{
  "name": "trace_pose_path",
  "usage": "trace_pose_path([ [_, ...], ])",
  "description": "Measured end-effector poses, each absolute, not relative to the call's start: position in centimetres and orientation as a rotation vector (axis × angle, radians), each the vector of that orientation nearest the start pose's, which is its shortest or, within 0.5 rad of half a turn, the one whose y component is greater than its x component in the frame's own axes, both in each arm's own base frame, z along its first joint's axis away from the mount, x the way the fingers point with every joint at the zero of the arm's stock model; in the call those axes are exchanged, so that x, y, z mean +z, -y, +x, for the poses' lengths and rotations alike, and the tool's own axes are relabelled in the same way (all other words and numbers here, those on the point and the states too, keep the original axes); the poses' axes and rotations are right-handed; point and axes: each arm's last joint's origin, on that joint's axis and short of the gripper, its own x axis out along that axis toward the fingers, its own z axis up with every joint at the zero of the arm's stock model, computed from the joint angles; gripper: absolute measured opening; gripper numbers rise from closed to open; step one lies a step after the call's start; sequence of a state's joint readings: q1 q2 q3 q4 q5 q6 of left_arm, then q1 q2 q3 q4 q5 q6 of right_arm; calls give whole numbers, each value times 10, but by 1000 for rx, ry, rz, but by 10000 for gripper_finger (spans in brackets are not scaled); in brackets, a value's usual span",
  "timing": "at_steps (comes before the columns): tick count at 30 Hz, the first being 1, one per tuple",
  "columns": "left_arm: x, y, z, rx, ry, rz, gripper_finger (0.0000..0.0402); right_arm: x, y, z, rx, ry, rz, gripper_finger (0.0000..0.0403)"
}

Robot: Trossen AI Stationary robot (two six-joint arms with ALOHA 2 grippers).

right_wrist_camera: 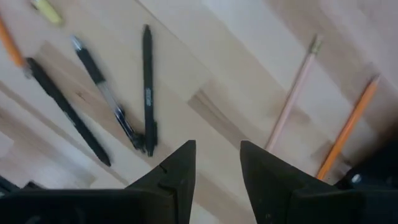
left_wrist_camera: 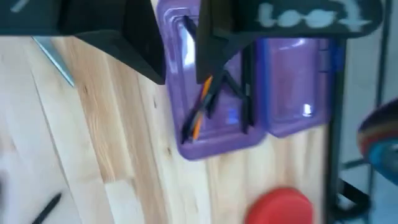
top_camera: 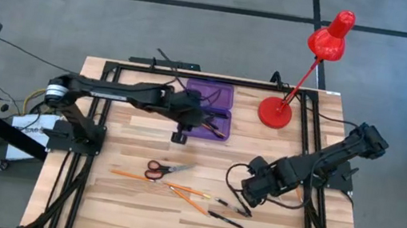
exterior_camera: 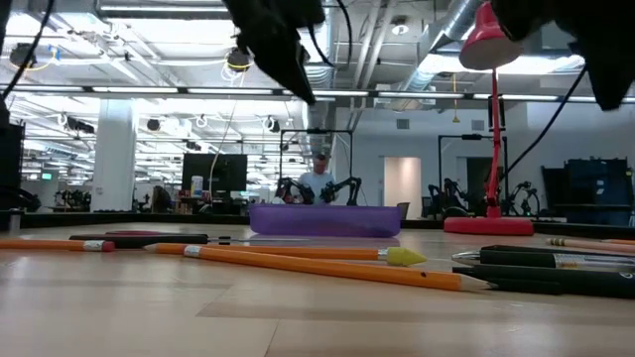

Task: Pick & place school supplies into a supply box
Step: Put the light brown pencil into the purple supply box

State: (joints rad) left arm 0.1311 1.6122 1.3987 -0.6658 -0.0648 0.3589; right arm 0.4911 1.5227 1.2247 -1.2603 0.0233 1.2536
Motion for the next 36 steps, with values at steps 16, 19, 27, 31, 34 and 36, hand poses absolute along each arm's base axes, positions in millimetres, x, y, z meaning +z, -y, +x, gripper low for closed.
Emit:
trace_pose_path([
  [16,363,-16,285,109,-752,272,123,186,-107,197,-705,-1589,668,124],
  [19,363,-13,285,114,-748,256,123,177,-99,190,-693,-1581,706,139],
  [27,363,1,285,87,-739,221,123,171,-81,175,-674,-1555,724,177],
  [31,363,9,285,74,-734,197,123,160,-72,172,-648,-1557,723,179],
  [34,363,15,285,77,-731,194,123,152,-67,173,-614,-1537,735,175],
  [36,363,18,285,96,-730,202,123,148,-63,173,-610,-1528,745,170],
])
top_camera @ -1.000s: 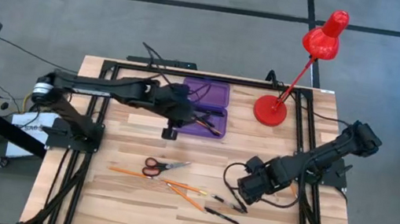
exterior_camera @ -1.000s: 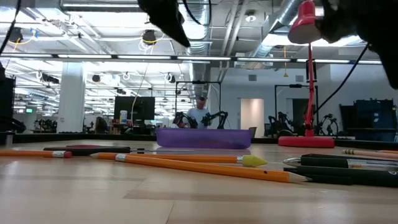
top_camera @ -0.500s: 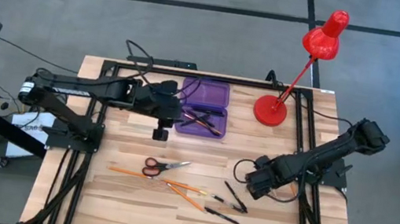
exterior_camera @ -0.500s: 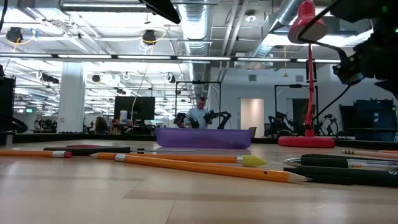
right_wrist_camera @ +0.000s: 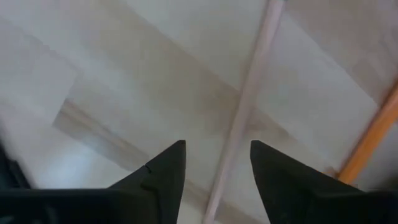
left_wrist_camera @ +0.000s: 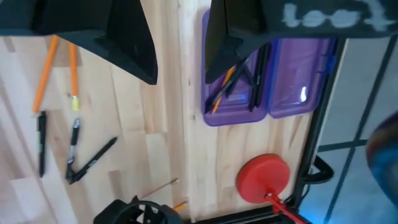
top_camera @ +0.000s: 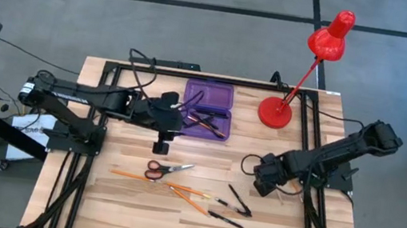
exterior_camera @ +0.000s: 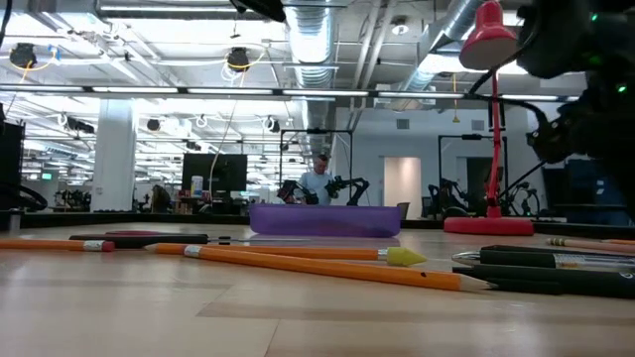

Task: Pick & place school supplies into a supply box
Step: Put the light brown pencil into the purple supply box

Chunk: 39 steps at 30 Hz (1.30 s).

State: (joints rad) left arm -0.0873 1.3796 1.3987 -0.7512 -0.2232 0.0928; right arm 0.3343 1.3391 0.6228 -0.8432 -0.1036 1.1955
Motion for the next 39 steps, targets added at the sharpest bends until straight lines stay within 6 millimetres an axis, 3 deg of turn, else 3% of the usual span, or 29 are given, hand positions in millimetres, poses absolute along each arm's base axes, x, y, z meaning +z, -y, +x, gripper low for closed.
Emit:
trace_pose_path([
  [16,363,37,282,108,-723,172,123,131,-52,168,-562,-1547,775,129],
  [27,361,46,278,152,-745,196,123,131,-52,169,-553,-1535,771,11],
  [39,358,44,275,201,-784,165,123,132,-52,172,-557,-1500,759,5],
])
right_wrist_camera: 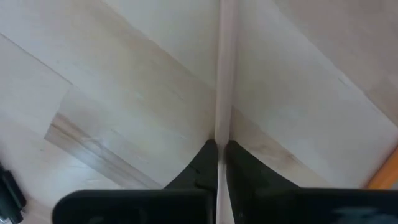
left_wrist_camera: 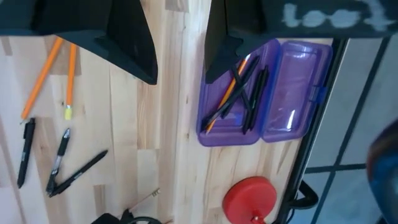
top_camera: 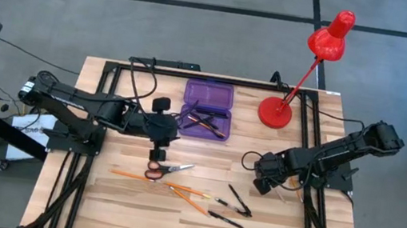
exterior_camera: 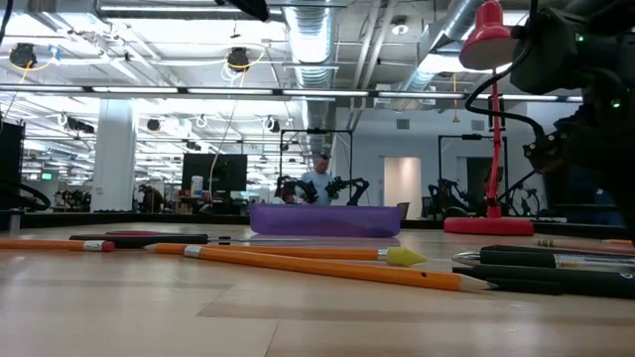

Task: Pick & place school supplies into a supply box
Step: Put the light brown pencil into the purple supply box

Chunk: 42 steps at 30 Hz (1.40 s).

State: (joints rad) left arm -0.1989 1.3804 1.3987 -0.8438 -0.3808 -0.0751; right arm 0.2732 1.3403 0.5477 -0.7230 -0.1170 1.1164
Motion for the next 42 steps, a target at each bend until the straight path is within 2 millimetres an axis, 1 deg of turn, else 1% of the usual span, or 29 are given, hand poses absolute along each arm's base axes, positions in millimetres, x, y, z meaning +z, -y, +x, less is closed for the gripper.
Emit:
trace_pose_path([
  [8,356,44,273,223,-808,156,123,132,-53,178,-535,-1431,764,2],
  [22,353,43,270,254,-840,132,123,140,-56,207,-410,-1112,761,2],
  [25,352,43,268,260,-855,126,123,141,-56,209,-413,-1084,760,3],
  [31,351,43,266,267,-876,118,123,141,-56,209,-411,-1082,763,2],
  [34,351,43,266,268,-877,118,123,141,-56,210,-425,-1075,795,1],
  [36,351,43,266,268,-877,119,123,143,-56,213,-376,-1062,830,1],
  [38,351,43,266,274,-876,126,123,149,-58,219,-298,-1055,840,0],
  [40,351,42,266,285,-873,140,123,157,-61,228,-241,-1045,800,4],
  [42,351,42,266,286,-873,150,123,163,-64,236,-201,-1049,725,13],
])
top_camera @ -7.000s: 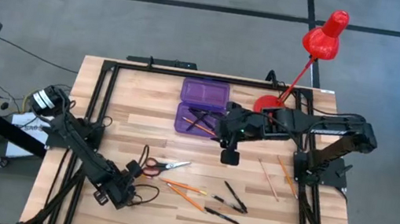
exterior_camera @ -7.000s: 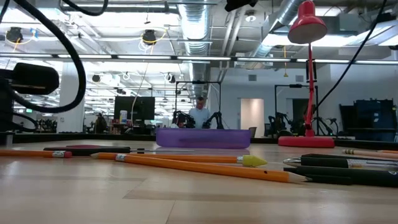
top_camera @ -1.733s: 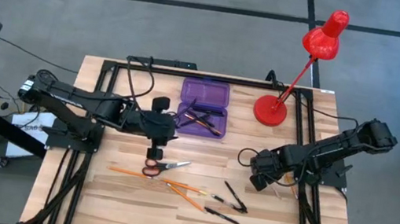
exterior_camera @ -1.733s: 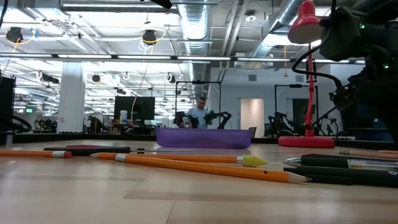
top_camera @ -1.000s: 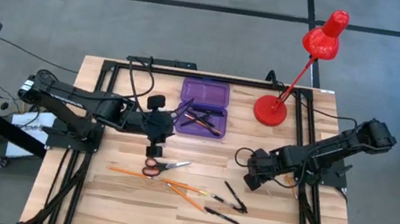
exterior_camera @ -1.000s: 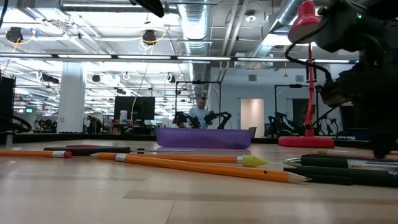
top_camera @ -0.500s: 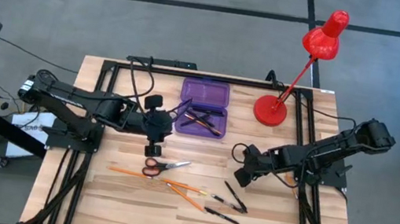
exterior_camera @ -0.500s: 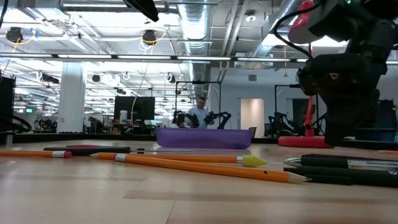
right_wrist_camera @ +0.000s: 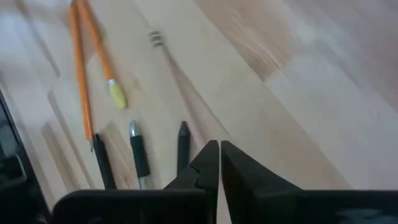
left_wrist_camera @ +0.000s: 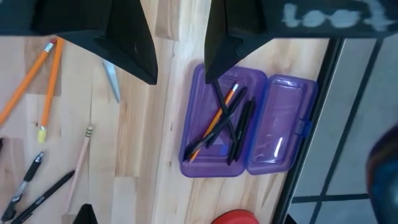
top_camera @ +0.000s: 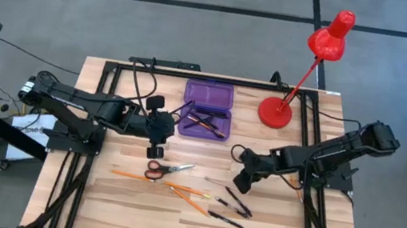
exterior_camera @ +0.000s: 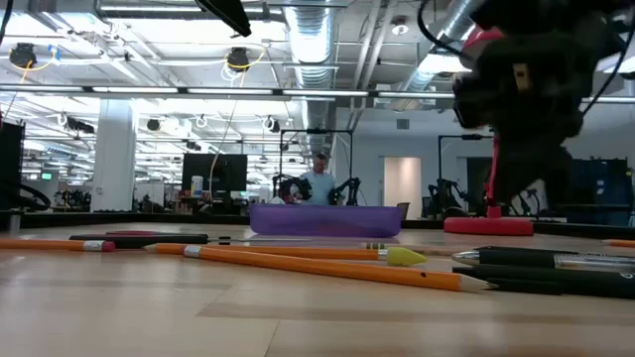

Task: Pick & place school supplies into a supply box
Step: Put the light brown pencil into the purple supply box

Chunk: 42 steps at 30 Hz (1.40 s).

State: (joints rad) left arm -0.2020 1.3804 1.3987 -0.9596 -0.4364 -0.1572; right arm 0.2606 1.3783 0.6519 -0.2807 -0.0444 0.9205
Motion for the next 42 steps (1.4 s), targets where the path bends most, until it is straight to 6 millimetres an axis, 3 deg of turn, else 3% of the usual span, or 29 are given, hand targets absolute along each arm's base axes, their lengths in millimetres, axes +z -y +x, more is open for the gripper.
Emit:
trace_pose_path([
  [5,351,42,266,290,-873,157,123,172,-72,264,-135,-1054,538,55],
  [13,349,42,263,313,-897,142,123,145,-73,304,-150,-1189,407,109],
  [17,348,45,260,317,-921,140,123,146,-76,320,-127,-1164,376,122],
  [28,347,49,257,331,-938,168,123,155,-75,336,-89,-1095,350,126],
  [42,346,52,255,332,-949,183,123,142,-76,351,-66,-1110,278,151],
])
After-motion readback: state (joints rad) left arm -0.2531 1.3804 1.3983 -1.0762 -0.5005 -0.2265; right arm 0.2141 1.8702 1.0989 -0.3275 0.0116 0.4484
